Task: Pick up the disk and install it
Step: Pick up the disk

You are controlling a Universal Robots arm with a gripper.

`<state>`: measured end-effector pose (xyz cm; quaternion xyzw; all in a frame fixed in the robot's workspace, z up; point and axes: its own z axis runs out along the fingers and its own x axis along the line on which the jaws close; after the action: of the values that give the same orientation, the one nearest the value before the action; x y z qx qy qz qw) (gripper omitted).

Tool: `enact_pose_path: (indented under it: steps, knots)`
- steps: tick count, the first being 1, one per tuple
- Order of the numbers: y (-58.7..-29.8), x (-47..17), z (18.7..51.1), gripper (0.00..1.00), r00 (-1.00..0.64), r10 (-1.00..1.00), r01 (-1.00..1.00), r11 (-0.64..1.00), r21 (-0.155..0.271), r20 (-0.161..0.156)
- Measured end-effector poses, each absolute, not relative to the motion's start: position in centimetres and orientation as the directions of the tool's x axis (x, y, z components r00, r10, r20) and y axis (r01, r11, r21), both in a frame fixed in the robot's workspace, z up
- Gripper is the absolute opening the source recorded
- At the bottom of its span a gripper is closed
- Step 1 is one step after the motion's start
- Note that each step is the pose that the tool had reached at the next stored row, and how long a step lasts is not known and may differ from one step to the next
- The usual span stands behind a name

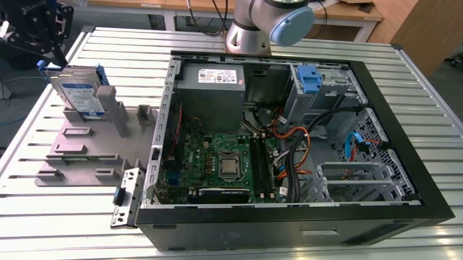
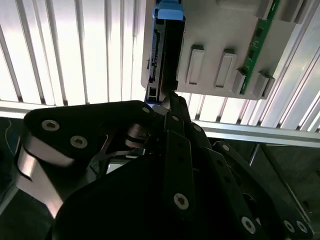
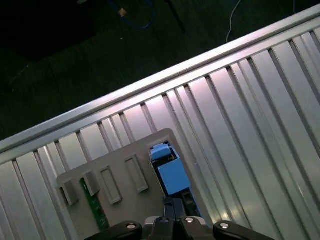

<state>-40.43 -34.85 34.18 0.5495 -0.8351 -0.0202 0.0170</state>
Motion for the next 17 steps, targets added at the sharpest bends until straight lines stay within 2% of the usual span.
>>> enact_pose_path:
  steps: [17]
  knots:
    - [-34.84, -40.44, 34.08, 0.11, -0.141, -0.990, -0.989, 0.141, 0.053, 0.003]
